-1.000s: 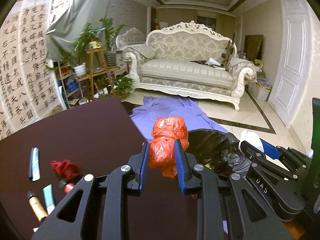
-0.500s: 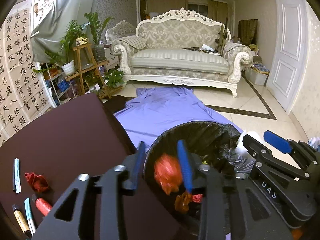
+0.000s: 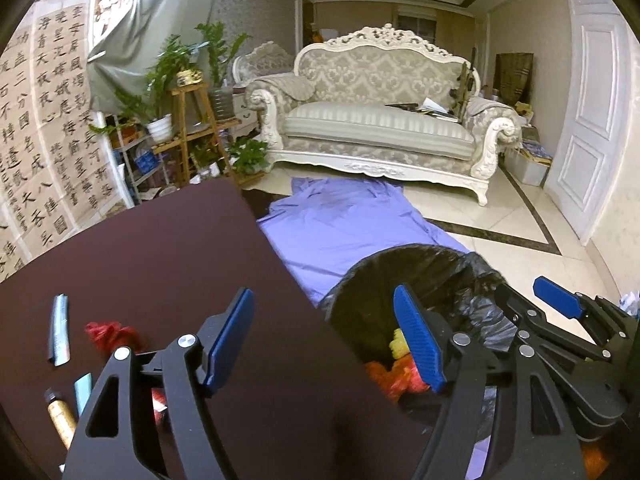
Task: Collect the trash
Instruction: 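Carry both bags over the black bin and open both tools to drop them, then move both open tools back over the remaining items on the table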
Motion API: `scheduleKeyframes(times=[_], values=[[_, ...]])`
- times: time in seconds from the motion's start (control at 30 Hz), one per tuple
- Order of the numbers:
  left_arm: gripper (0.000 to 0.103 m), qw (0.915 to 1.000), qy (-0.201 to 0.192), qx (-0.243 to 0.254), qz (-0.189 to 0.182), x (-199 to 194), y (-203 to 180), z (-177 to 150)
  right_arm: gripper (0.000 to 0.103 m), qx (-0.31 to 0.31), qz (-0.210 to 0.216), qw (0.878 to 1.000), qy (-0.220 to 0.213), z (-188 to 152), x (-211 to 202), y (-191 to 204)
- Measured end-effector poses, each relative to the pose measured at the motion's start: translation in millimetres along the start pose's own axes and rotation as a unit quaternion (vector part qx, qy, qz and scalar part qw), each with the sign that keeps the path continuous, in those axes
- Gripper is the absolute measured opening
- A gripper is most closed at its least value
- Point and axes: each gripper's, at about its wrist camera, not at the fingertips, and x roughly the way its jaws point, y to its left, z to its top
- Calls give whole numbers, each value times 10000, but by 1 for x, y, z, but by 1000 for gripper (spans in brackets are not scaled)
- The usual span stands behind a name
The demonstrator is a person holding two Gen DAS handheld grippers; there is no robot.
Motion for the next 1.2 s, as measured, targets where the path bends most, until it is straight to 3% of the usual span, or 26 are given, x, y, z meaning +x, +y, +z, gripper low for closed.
scheduleKeyframes(times=[0.37,0.77,1.0,1.2], values=[[70,9963,91,-465,722,-42,70,-26,47,-549,749,9957,70,-13,-20,81],[70,9788,554,-1185,1575,-60,146,-70,47,-1061,1273,9861,160,-26,-33,143],[70,9727,874,-1404,1626,-58,167,-85,47,-1185,1364,9833,219,-29,-35,160],[56,9719,1025,-1476,1520,-56,178,-91,47,-1252,1405,9818,262,-31,-34,168]])
